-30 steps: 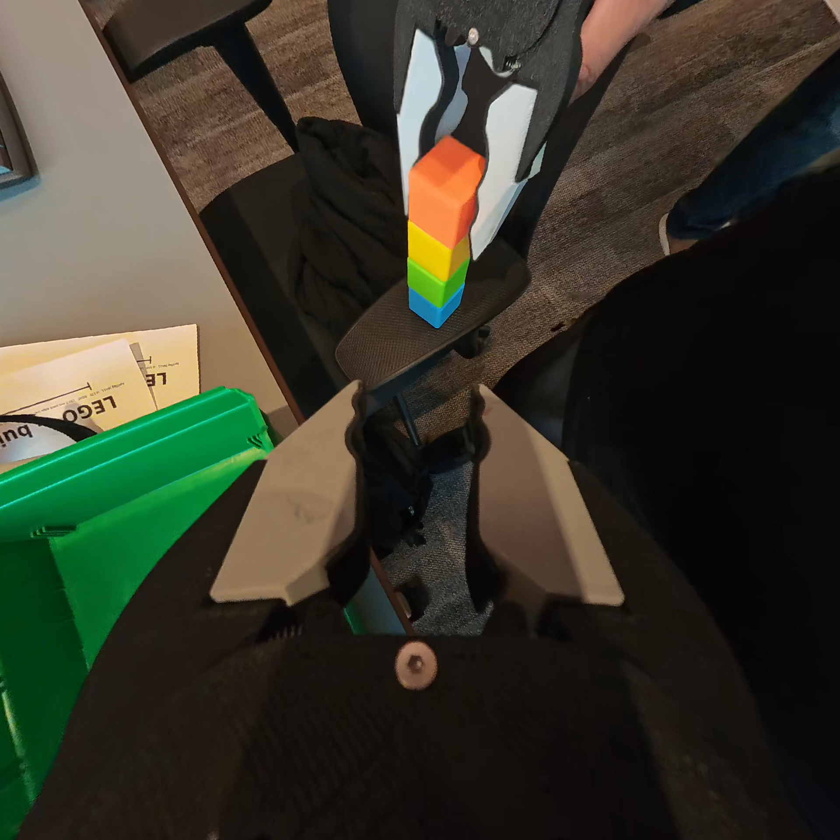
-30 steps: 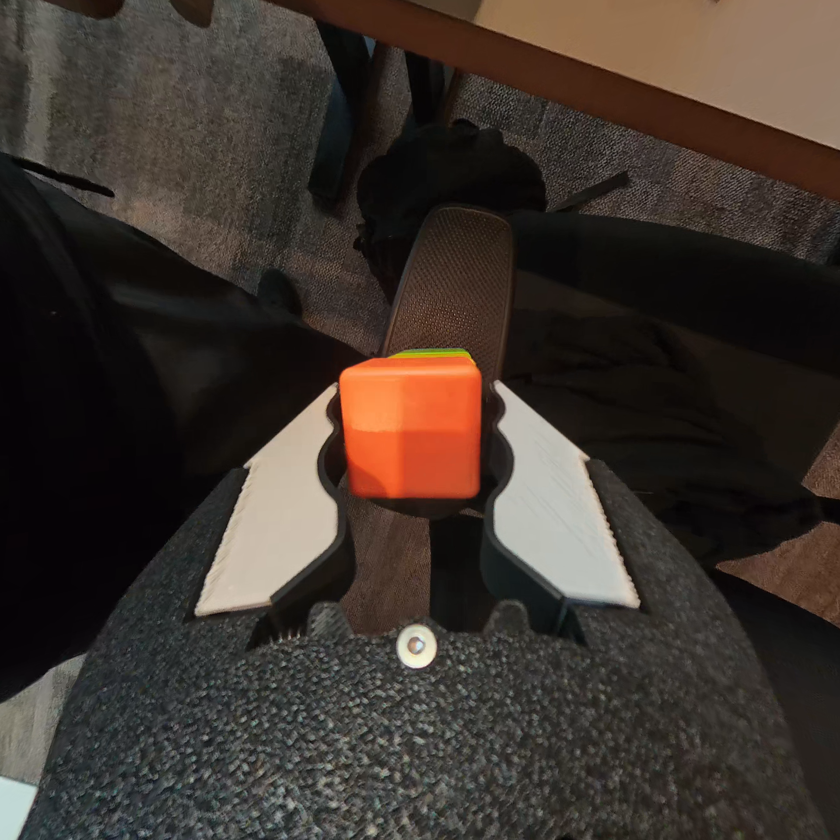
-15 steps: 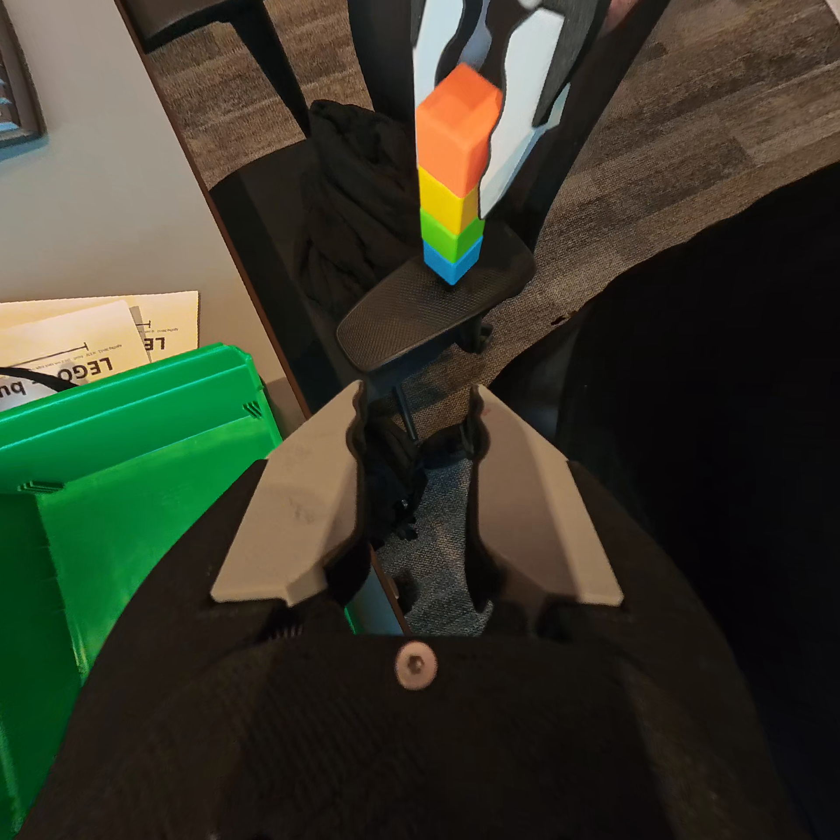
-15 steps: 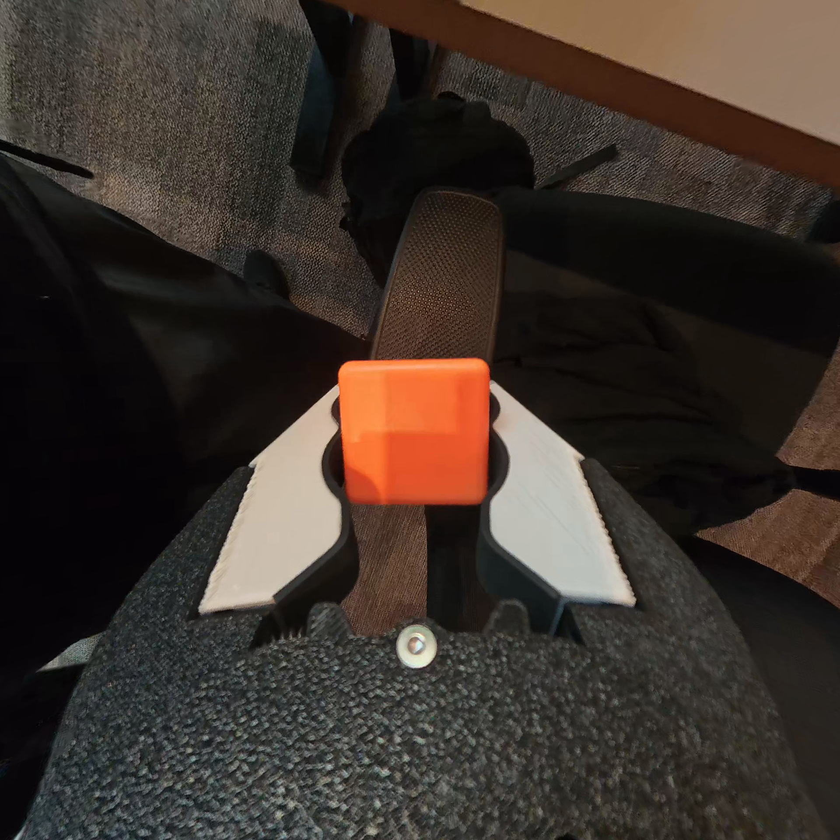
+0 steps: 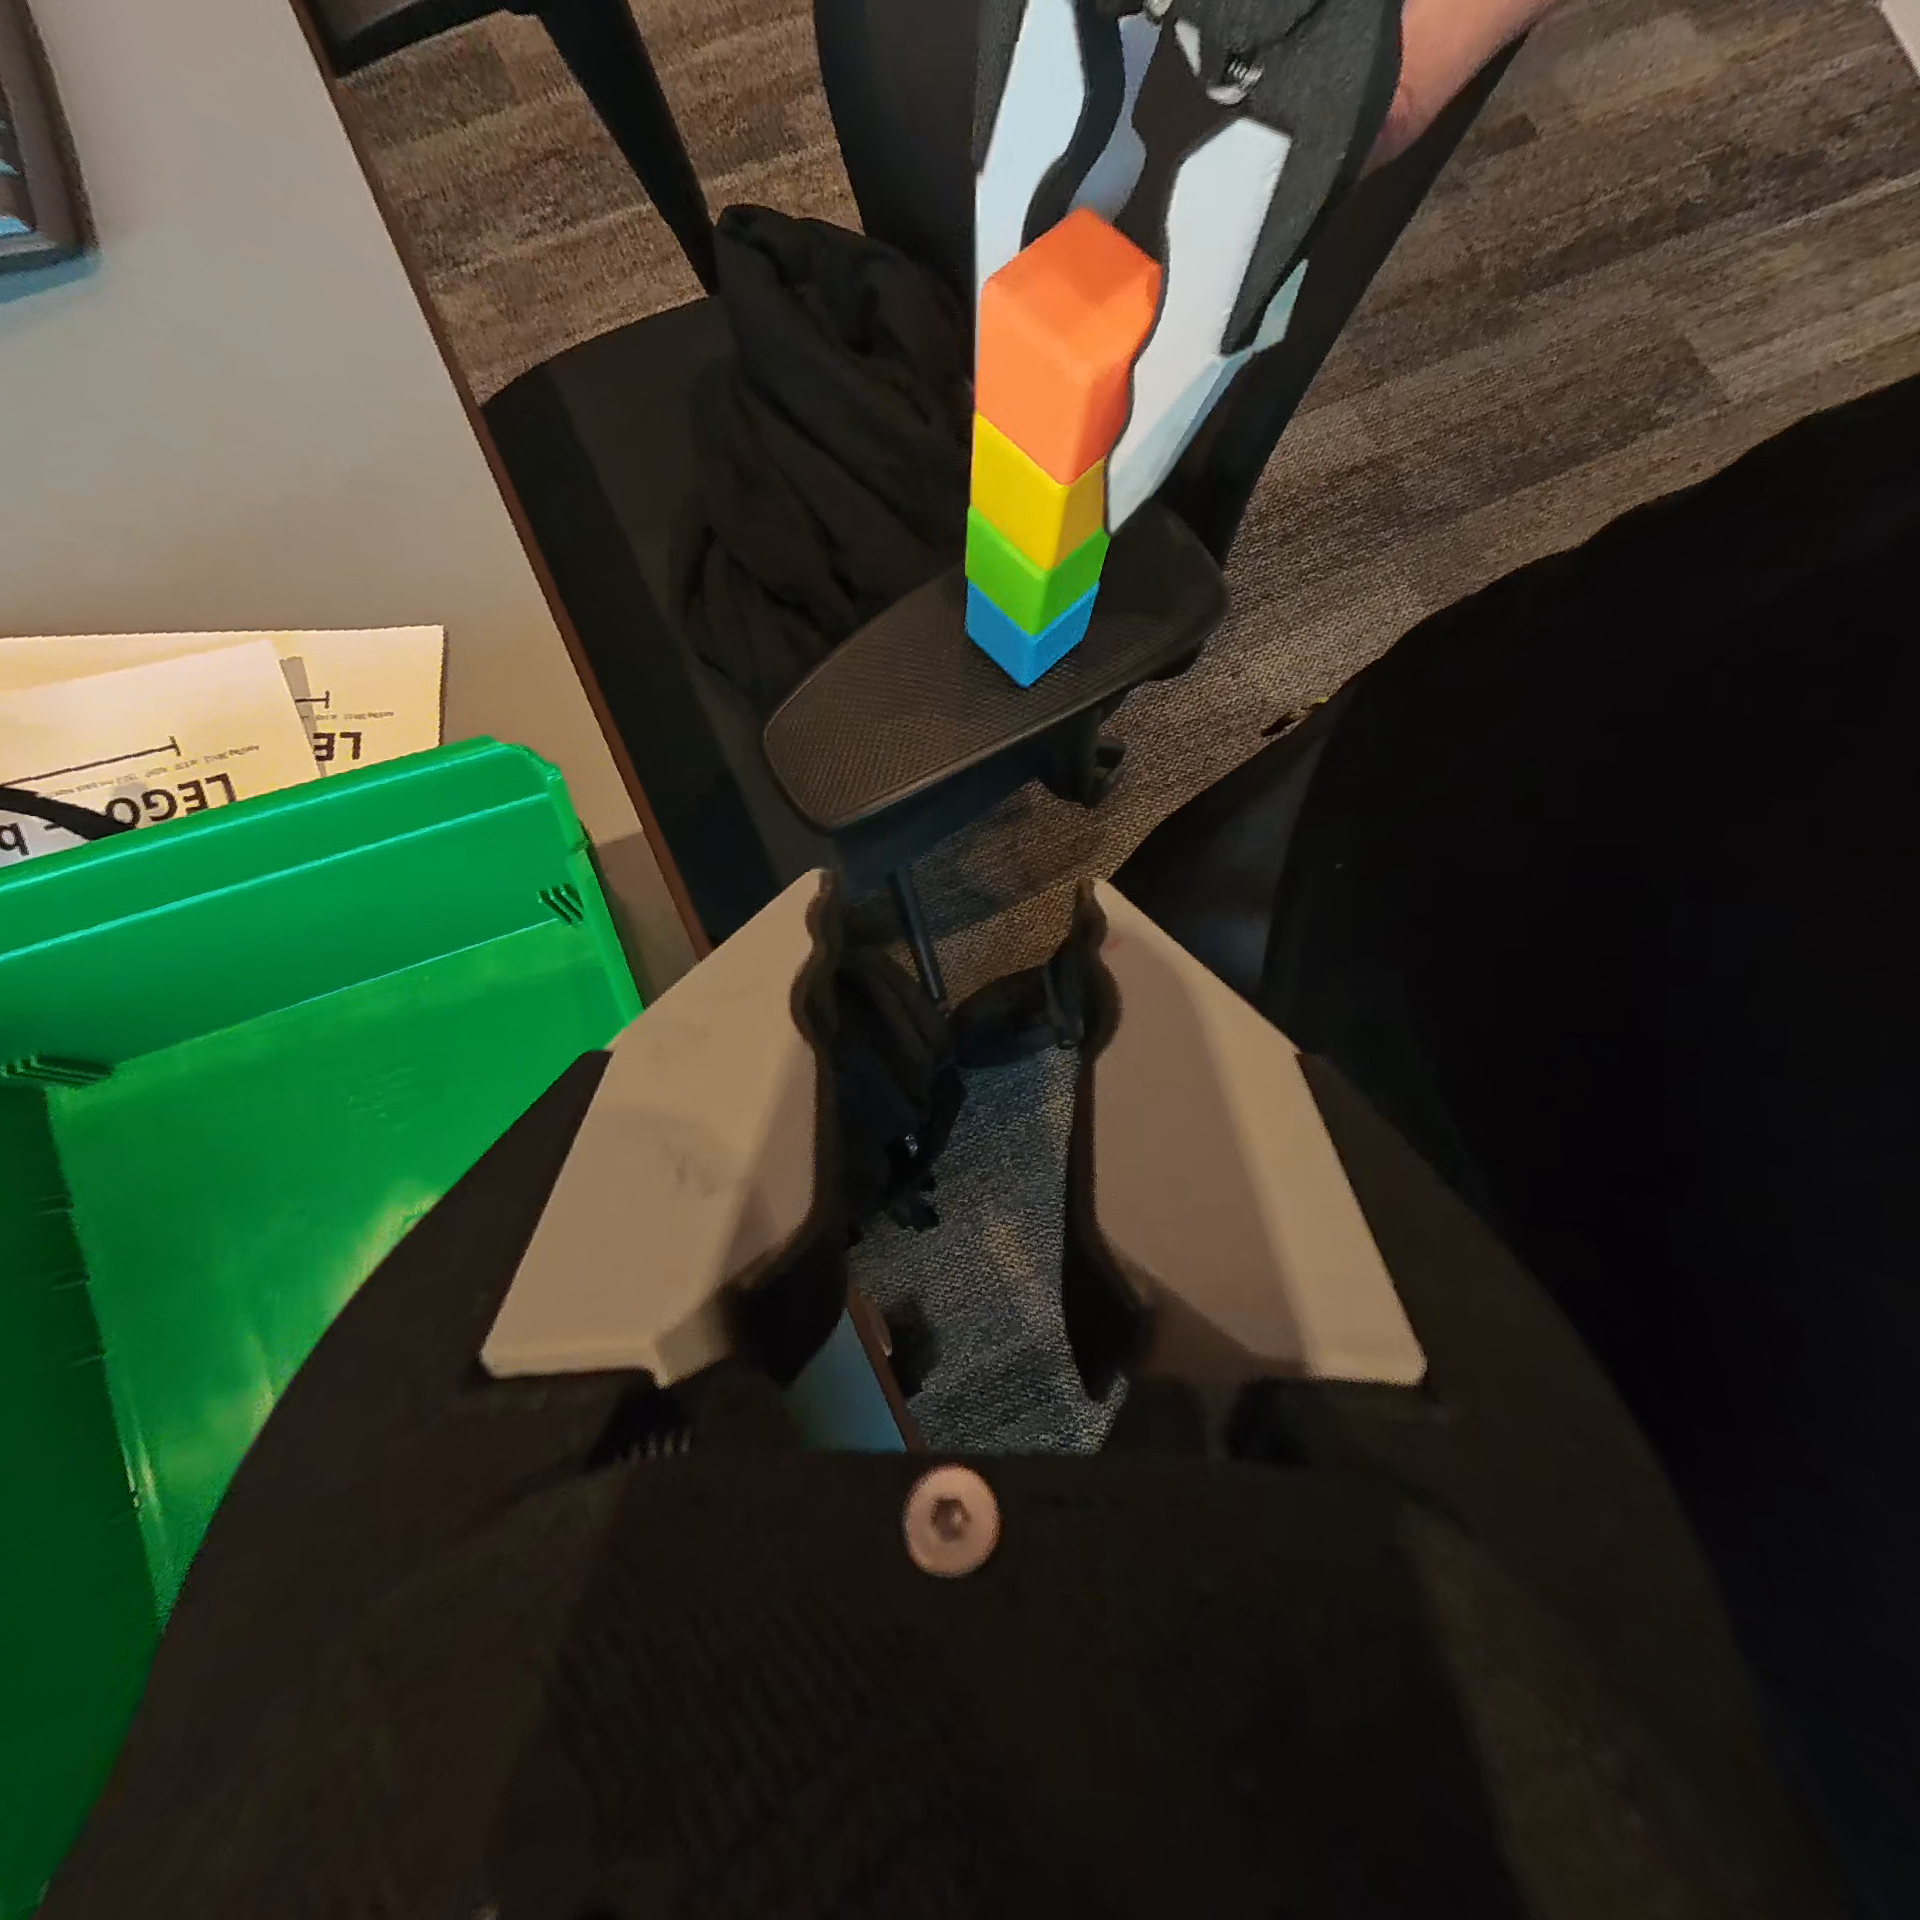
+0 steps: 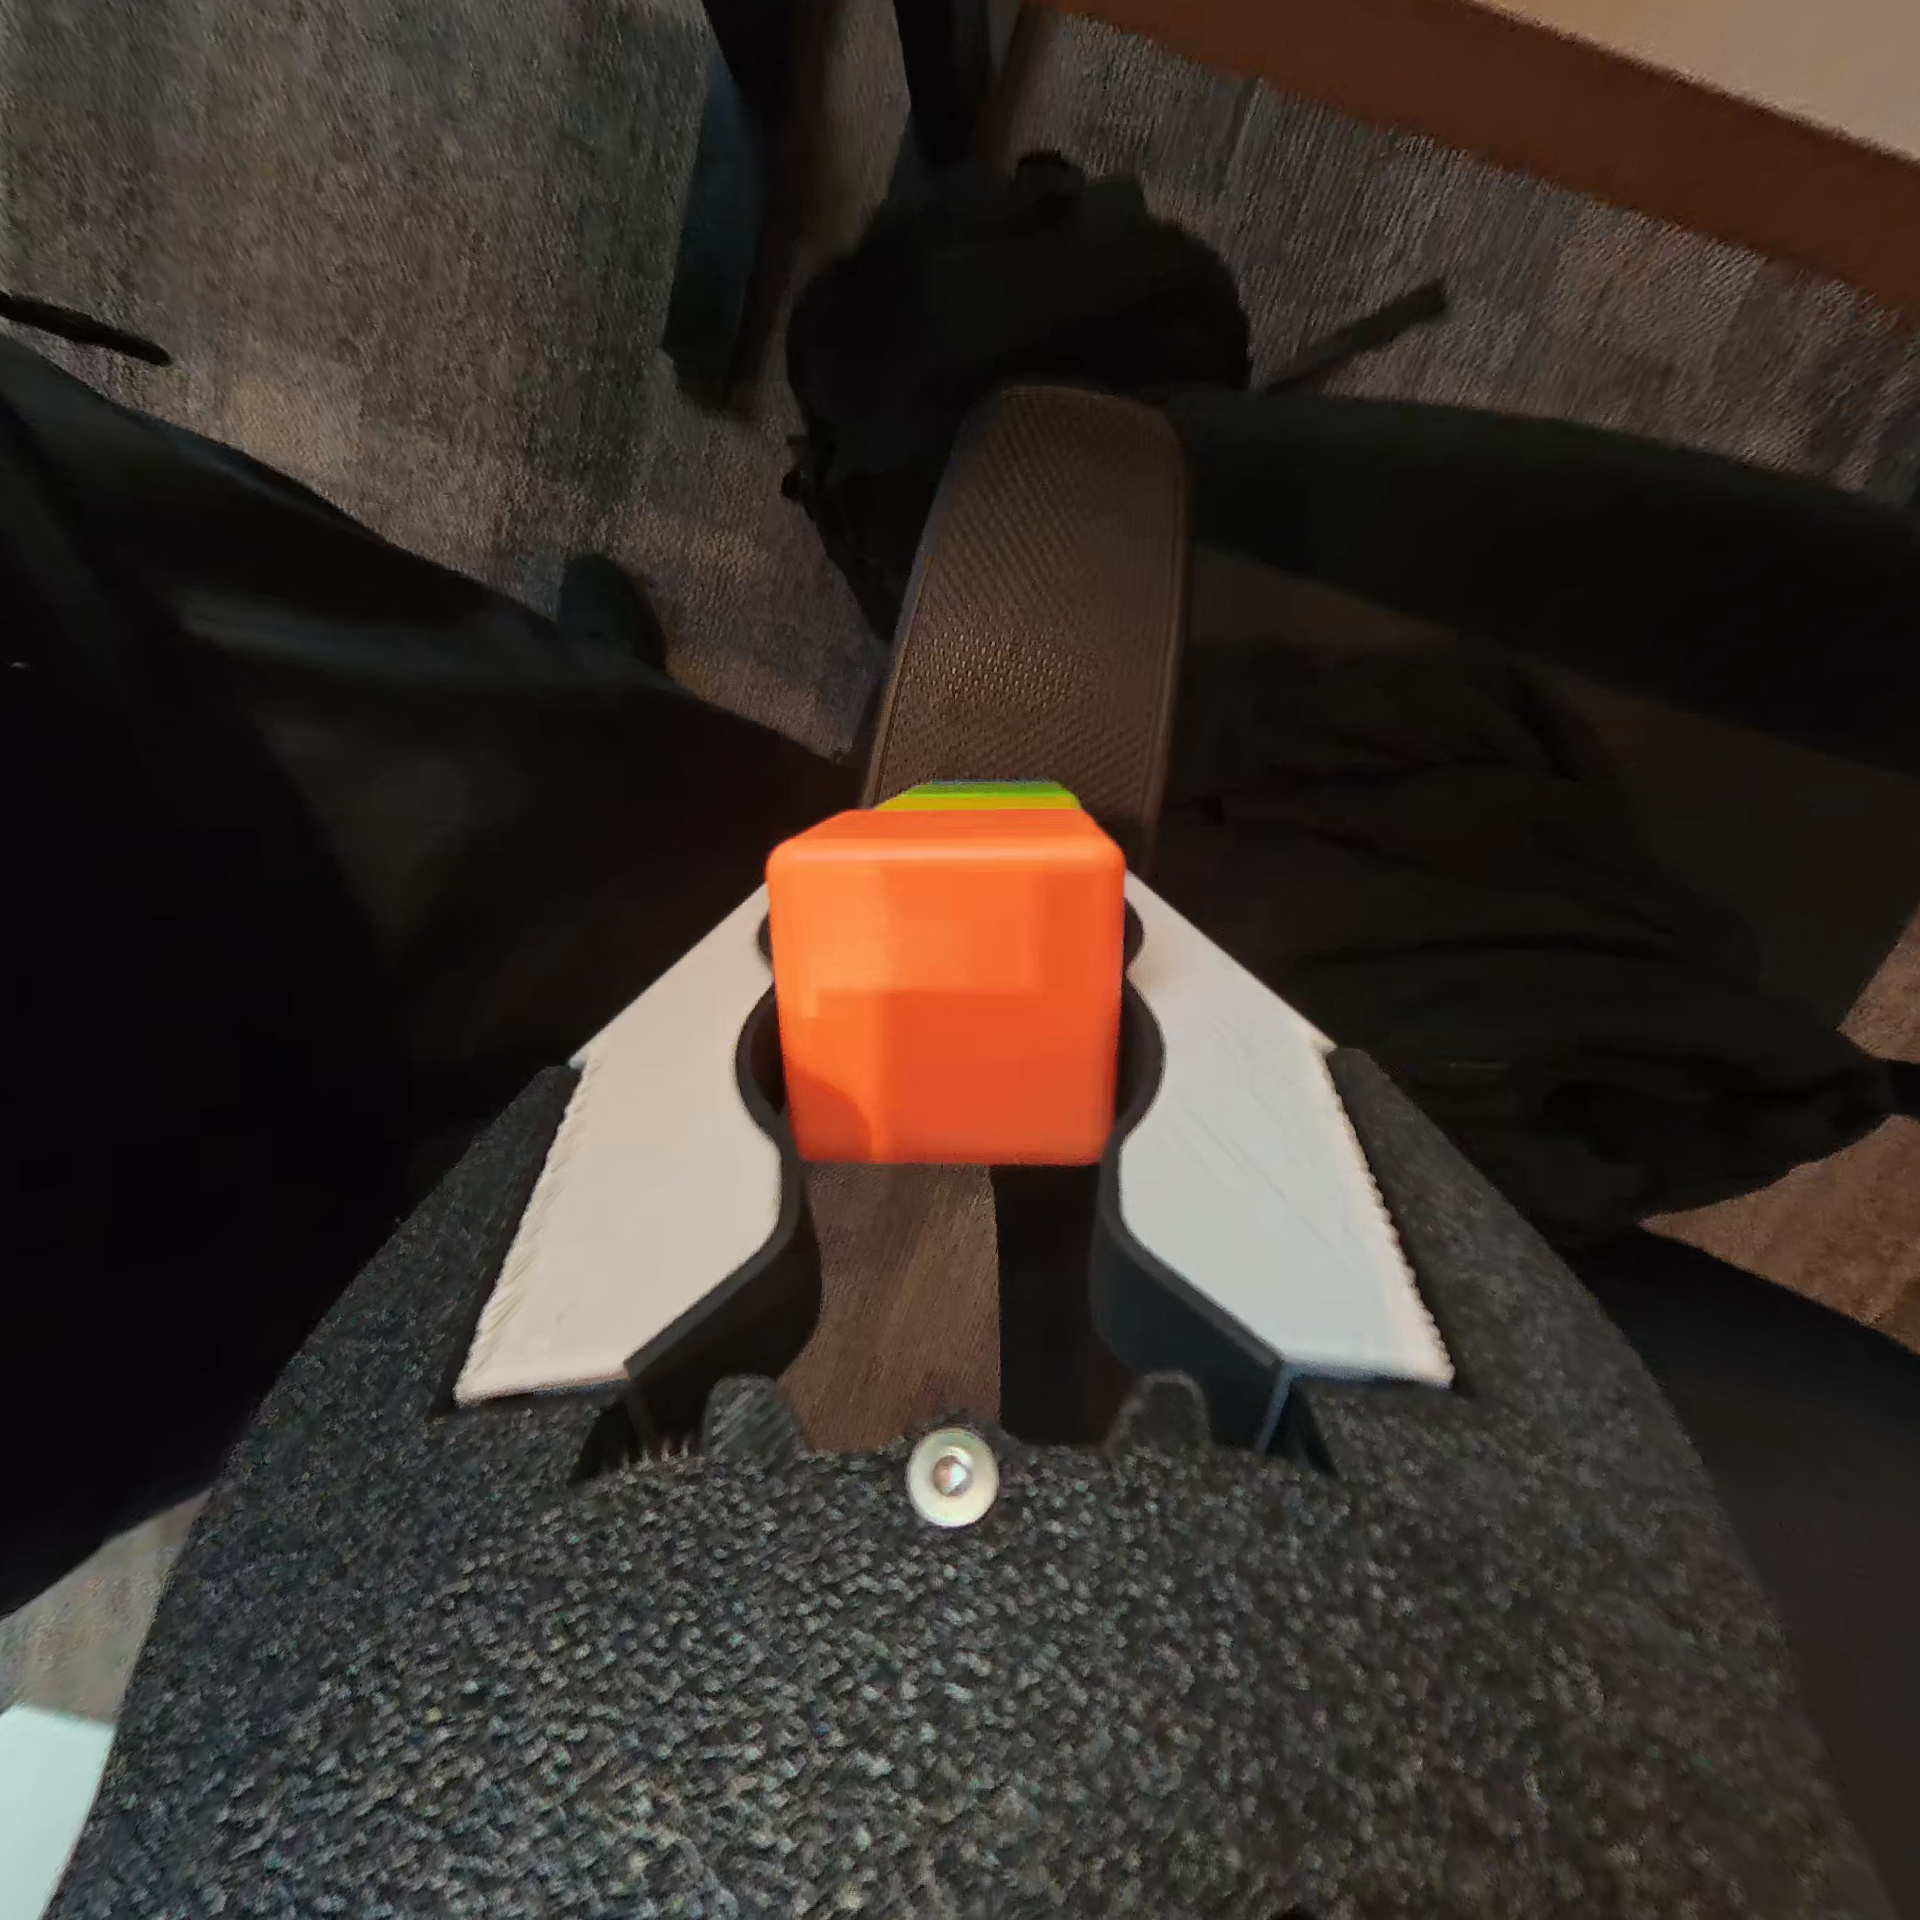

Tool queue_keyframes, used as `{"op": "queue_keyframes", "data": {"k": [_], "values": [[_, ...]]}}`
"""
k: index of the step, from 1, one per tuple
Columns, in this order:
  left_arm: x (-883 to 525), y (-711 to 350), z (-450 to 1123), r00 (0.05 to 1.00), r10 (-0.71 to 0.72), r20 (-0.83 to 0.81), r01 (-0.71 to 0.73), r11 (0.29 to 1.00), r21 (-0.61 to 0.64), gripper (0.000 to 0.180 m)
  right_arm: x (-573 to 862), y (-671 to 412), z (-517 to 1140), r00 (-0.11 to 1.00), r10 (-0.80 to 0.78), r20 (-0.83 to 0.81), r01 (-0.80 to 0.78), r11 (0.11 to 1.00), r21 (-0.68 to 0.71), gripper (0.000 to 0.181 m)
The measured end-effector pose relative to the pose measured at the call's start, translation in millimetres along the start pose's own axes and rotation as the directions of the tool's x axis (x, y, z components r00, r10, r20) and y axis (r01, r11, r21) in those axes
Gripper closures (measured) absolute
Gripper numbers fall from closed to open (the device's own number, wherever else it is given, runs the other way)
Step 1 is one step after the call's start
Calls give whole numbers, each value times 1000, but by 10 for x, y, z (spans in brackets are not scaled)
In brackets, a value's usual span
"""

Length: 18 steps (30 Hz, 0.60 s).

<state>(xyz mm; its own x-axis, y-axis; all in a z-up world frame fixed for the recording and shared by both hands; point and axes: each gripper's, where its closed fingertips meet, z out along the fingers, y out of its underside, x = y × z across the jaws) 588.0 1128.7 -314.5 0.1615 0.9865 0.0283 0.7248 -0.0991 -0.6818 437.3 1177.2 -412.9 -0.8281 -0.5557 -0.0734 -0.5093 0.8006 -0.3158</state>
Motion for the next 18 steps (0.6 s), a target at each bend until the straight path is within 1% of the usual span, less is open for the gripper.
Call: {"op": "queue_keyframes", "data": {"k": [3, 5, 10, 18], "values": [[11, -2, -23, 1000, 1, 10, -1, 1000, 4, 137, 15, -85, -70, 1000, 26, -10, -26, 999, 48, 125], [14, 18, -22, 1000, -2, 11, 2, 1000, -1, 137, 37, -16, -26, 999, 52, 1, -52, 998, 23, 125], [25, 18, -19, 1000, -8, 7, 8, 1000, -1, 137, 32, -4, -10, 999, 43, 0, -43, 999, 18, 124], [57, 62, -18, 1000, -7, 5, 7, 1000, -12, 137, 59, -35, -9, 993, 116, 16, -117, 992, 56, 125]]}}
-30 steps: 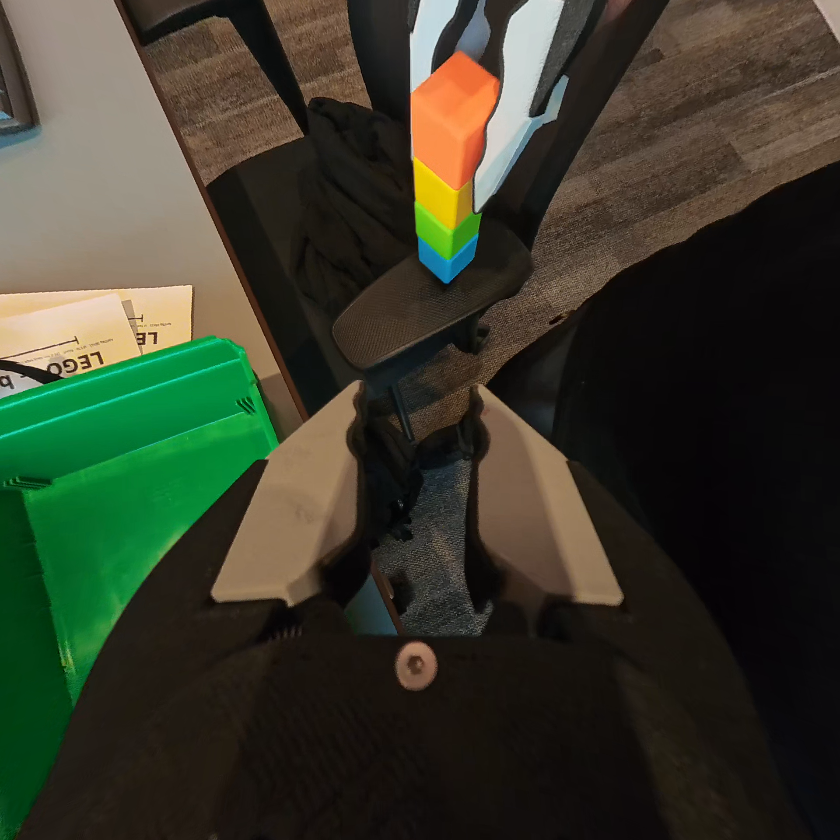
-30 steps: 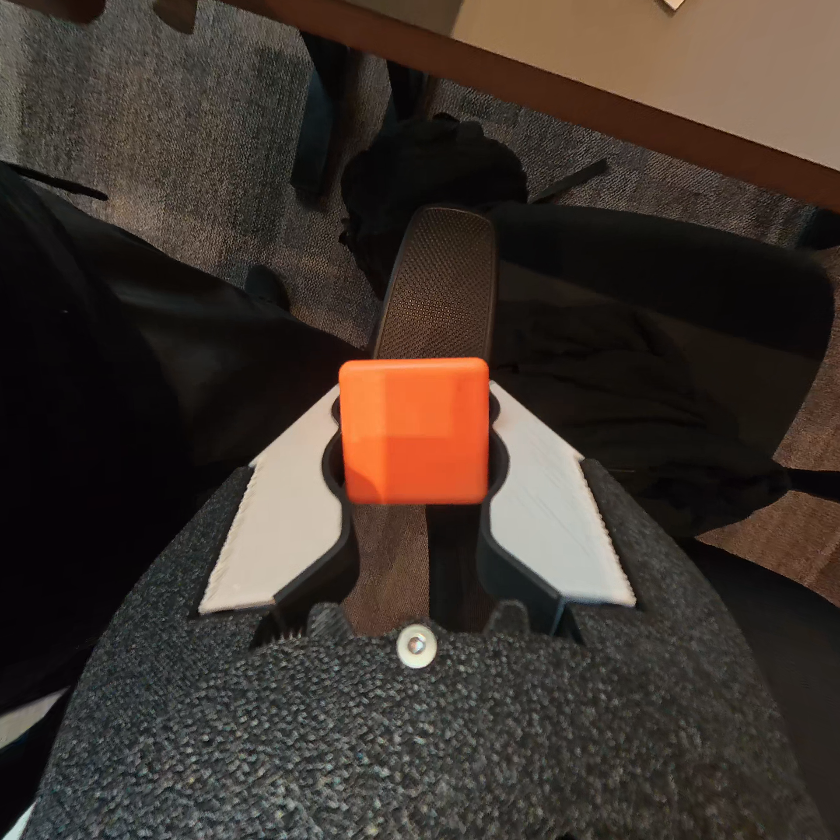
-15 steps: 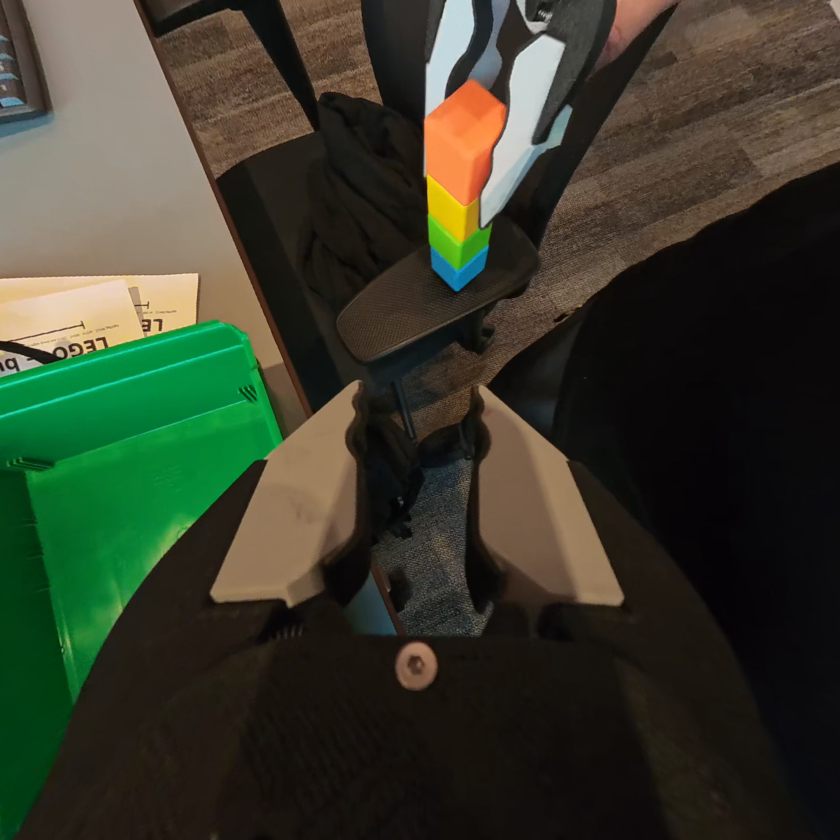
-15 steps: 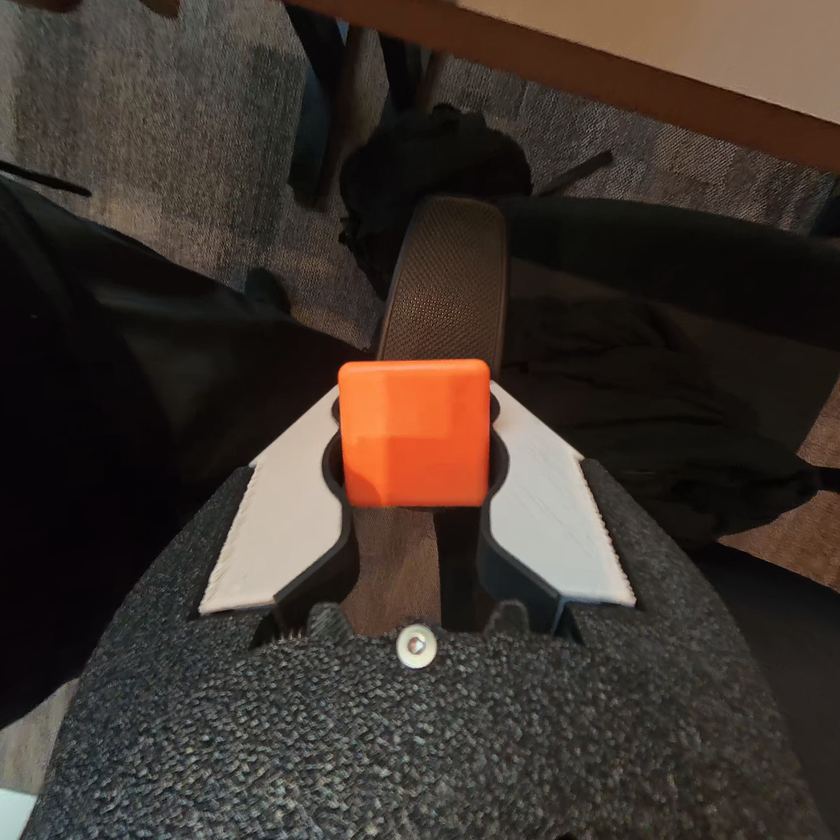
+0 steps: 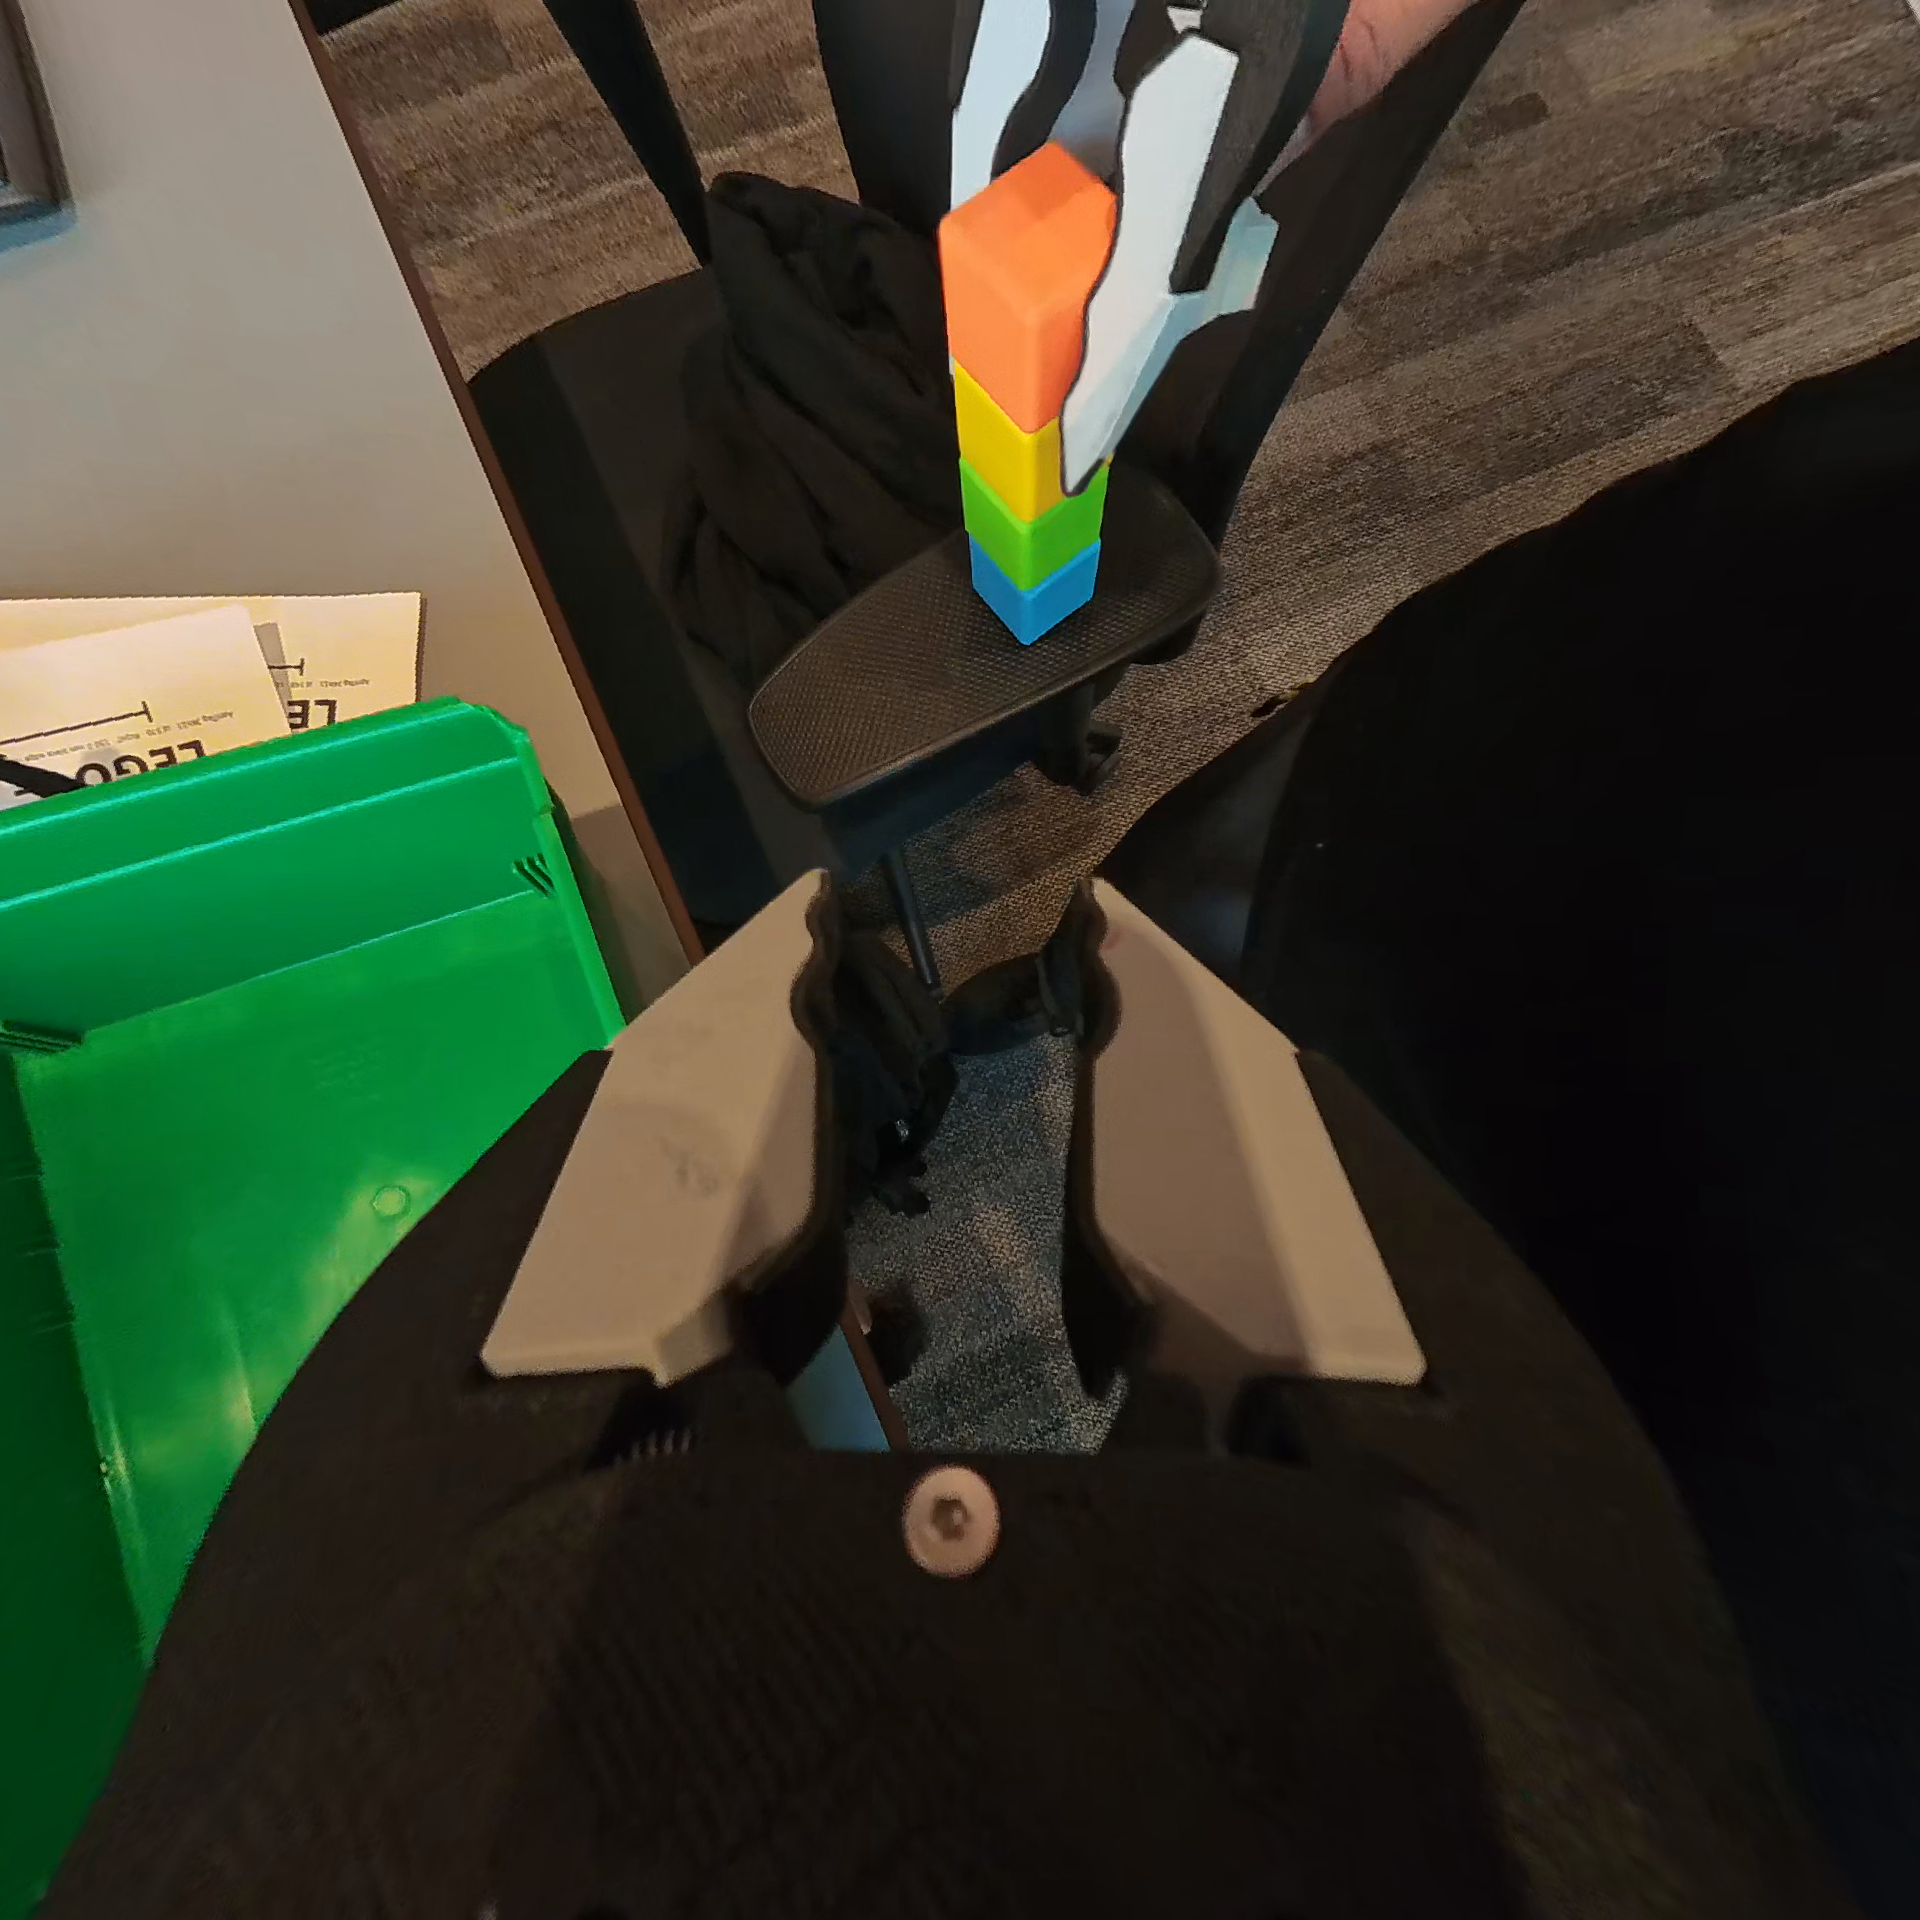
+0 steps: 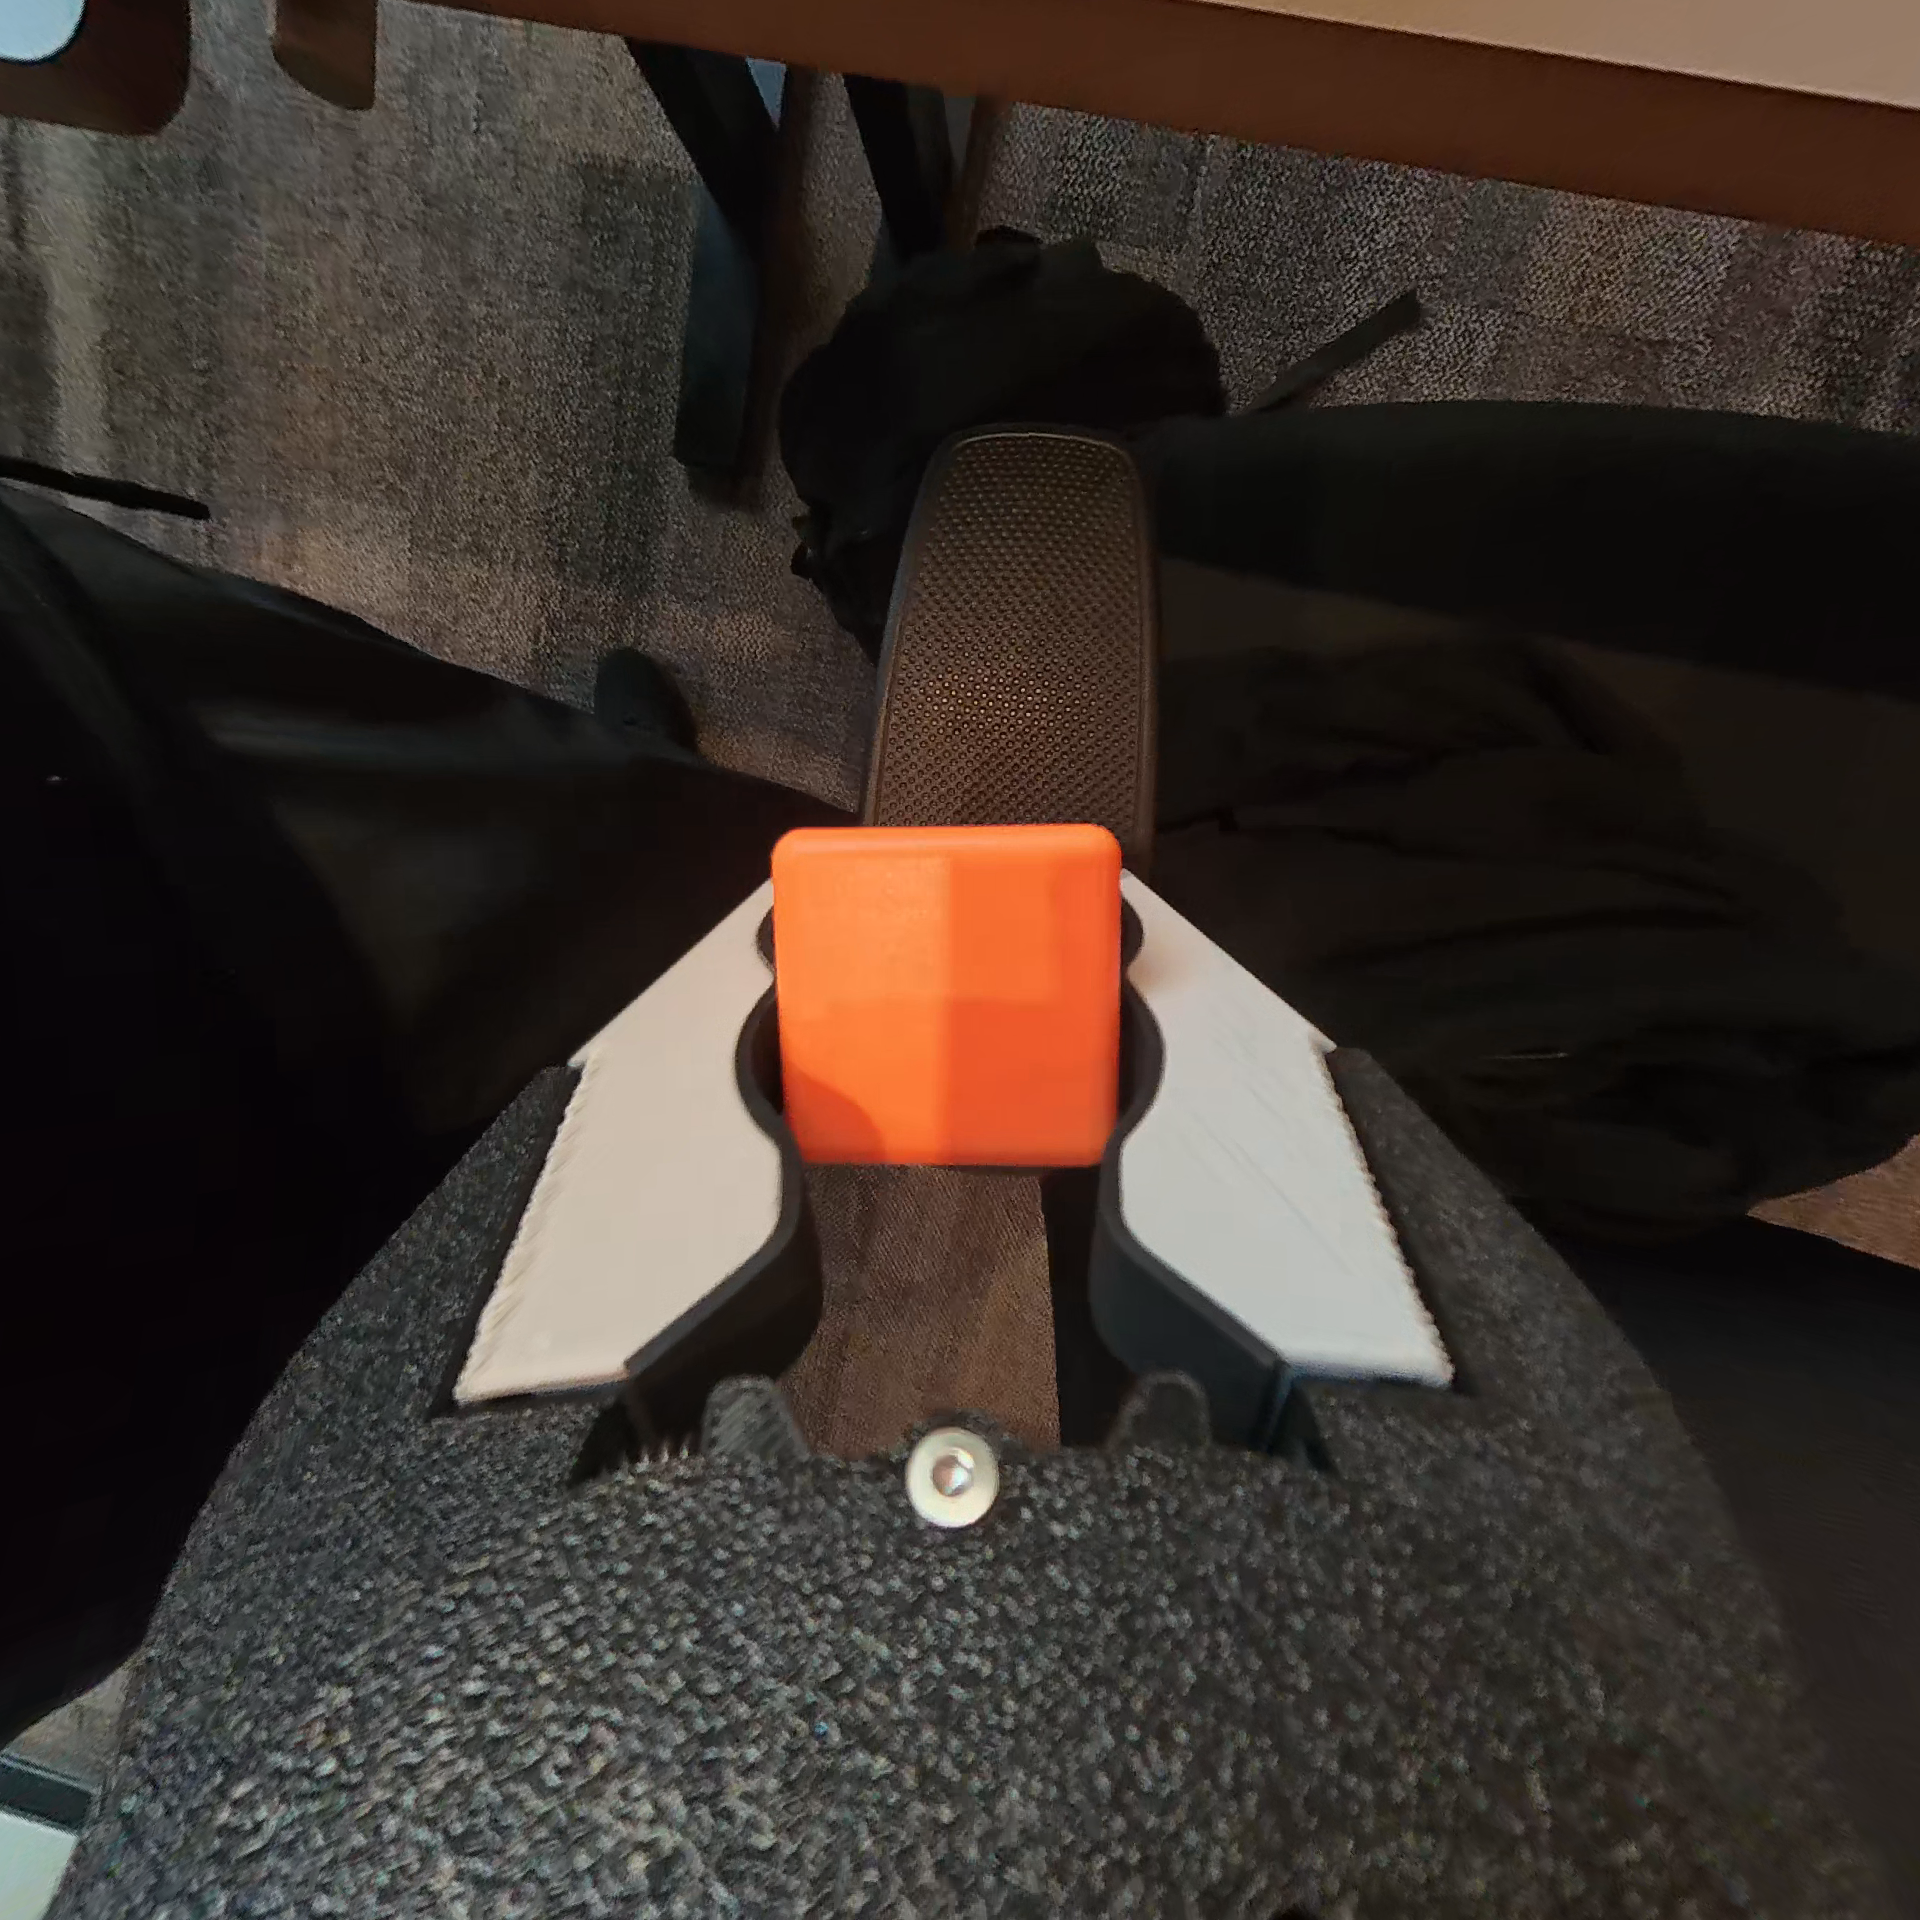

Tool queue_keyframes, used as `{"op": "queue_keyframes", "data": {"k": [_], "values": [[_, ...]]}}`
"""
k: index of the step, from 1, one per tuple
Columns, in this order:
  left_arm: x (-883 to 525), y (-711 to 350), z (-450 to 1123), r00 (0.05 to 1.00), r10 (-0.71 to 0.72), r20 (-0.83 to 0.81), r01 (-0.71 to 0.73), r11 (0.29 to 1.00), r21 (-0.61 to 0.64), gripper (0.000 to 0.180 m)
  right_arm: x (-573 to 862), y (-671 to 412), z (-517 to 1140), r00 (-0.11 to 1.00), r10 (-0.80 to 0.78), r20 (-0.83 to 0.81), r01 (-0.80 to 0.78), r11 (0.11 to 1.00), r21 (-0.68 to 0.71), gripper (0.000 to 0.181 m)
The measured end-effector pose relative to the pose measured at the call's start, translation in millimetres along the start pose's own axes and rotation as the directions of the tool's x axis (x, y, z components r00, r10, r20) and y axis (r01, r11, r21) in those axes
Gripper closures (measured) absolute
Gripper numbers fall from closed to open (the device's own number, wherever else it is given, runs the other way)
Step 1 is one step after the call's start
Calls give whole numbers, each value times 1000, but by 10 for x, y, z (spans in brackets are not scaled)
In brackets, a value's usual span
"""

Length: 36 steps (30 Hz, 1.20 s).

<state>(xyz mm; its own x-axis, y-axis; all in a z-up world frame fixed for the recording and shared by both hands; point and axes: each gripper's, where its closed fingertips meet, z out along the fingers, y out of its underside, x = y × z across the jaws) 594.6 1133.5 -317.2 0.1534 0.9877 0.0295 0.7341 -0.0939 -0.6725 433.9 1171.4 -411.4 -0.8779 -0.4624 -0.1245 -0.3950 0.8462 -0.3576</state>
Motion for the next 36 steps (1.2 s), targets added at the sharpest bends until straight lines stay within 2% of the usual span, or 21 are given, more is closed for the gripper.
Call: {"op": "queue_keyframes", "data": {"k": [8, 26, 32, 36], "values": [[39, 72, -40, 1000, -7, -4, 7, 1000, -4, 137, 83, 19, -34, 993, 114, 38, -115, 993, 23, 124], [70, 169, -121, 1000, -4, -12, 4, 1000, 5, 138, 33, 66, -100, 998, 49, -48, -51, 998, -37, 124], [104, 206, -94, 999, 0, -35, 0, 1000, -3, 137, 120, 70, -298, 986, 52, -157, -50, 999, 16, 126], [182, 254, -43, 998, 16, -67, -17, 1000, -14, 138, 258, 21, -259, 987, 86, -136, -82, 996, 32, 127]]}}
